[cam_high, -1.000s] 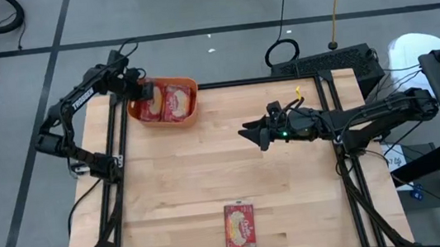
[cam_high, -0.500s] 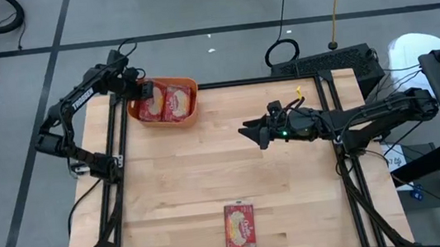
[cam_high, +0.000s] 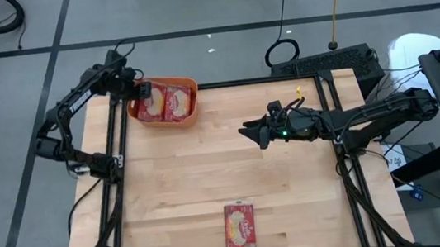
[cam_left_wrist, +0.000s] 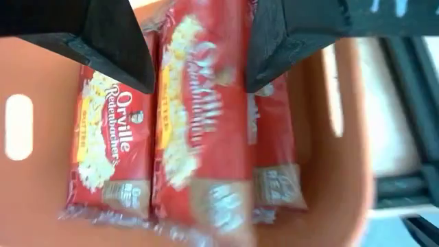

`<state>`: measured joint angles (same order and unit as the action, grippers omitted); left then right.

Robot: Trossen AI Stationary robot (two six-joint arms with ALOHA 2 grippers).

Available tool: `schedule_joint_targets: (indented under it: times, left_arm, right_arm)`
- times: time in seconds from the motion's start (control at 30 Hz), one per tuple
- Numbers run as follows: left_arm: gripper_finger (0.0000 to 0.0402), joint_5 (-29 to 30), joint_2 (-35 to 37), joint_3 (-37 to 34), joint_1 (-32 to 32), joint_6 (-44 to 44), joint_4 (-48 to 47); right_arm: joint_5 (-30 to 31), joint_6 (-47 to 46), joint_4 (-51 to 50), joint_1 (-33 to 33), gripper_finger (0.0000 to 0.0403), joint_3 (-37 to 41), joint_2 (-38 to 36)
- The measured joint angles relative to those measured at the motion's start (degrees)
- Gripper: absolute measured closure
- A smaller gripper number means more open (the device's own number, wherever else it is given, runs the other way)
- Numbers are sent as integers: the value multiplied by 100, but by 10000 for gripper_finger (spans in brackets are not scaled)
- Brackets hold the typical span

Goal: Sort popcorn bags into baskets
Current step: Stack the red popcorn bag on top of the red popcorn bag in the orange bin

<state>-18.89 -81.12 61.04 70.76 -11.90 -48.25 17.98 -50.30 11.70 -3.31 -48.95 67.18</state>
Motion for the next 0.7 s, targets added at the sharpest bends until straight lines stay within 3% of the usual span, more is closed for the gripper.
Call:
schedule_joint_targets:
  times: [0.43,0.7]
  left_arm:
    - [169,377,955,166,-173,-239,-138]
    - [170,696,776,-90,-666,22,-445]
  right_arm:
    - [-2,26,-25,0,145,0,0]
    - [4,15,-131,0,145,0,0]
